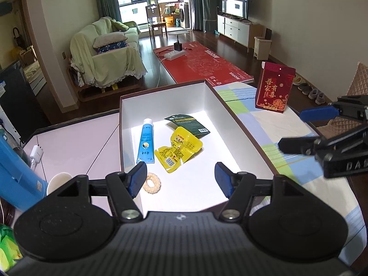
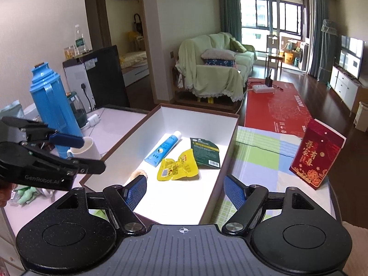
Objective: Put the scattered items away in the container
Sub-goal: 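Withdraw both tools from the box toward the items on the tablecloth, then grasp the pink binder clip with the left tool, then grasp the cotton swab pack with the right tool while the left tool holds the pink clip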
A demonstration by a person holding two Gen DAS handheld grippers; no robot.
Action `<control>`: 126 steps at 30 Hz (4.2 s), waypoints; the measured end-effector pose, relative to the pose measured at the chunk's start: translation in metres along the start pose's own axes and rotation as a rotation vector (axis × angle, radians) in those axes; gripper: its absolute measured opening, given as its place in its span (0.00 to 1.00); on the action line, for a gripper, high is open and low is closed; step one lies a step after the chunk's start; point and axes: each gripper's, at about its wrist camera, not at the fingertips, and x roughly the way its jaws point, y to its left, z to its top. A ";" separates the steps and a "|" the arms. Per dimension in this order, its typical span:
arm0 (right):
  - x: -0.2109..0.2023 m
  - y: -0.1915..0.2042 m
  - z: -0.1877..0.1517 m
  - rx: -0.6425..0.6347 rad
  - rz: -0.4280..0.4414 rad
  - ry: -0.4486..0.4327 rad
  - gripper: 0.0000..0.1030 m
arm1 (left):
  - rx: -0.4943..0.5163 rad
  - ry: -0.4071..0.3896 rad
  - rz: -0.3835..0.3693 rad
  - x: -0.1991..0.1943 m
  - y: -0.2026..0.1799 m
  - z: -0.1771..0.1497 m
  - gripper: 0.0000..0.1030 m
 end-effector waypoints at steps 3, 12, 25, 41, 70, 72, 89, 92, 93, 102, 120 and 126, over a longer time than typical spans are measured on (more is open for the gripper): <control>-0.014 -0.006 -0.004 0.019 -0.006 -0.027 0.75 | -0.005 -0.005 0.014 -0.010 0.001 -0.010 0.62; -0.045 -0.026 -0.032 0.064 -0.027 -0.021 0.75 | -0.053 0.037 0.055 -0.029 0.017 -0.053 0.63; -0.061 -0.039 -0.090 0.137 -0.032 0.111 0.75 | -0.121 0.191 0.063 -0.039 0.025 -0.136 0.62; -0.055 -0.049 -0.131 0.183 -0.035 0.257 0.75 | -0.238 0.352 -0.010 0.001 0.000 -0.216 0.48; -0.011 -0.011 -0.161 0.098 0.119 0.417 0.74 | -0.207 0.236 -0.058 0.003 0.008 -0.200 0.00; -0.006 -0.005 -0.162 0.083 0.143 0.428 0.74 | -0.207 0.231 -0.063 0.002 0.009 -0.199 0.00; 0.007 0.013 -0.159 0.031 0.171 0.454 0.75 | -0.322 0.232 -0.093 0.017 0.034 -0.209 0.02; 0.006 0.018 -0.154 0.024 0.203 0.431 0.75 | -0.311 0.216 -0.105 0.009 0.035 -0.205 0.02; 0.007 0.022 -0.152 0.015 0.222 0.426 0.75 | -0.309 0.213 -0.108 0.007 0.036 -0.204 0.02; 0.030 0.082 -0.151 -0.214 0.399 0.464 0.75 | -0.299 0.193 -0.107 -0.009 0.043 -0.195 0.02; 0.072 0.149 -0.190 -0.885 0.535 0.403 0.39 | -0.327 0.179 -0.085 -0.030 0.061 -0.205 0.02; 0.071 0.134 -0.162 -0.579 0.509 0.392 0.22 | -0.320 0.167 -0.087 -0.033 0.062 -0.200 0.02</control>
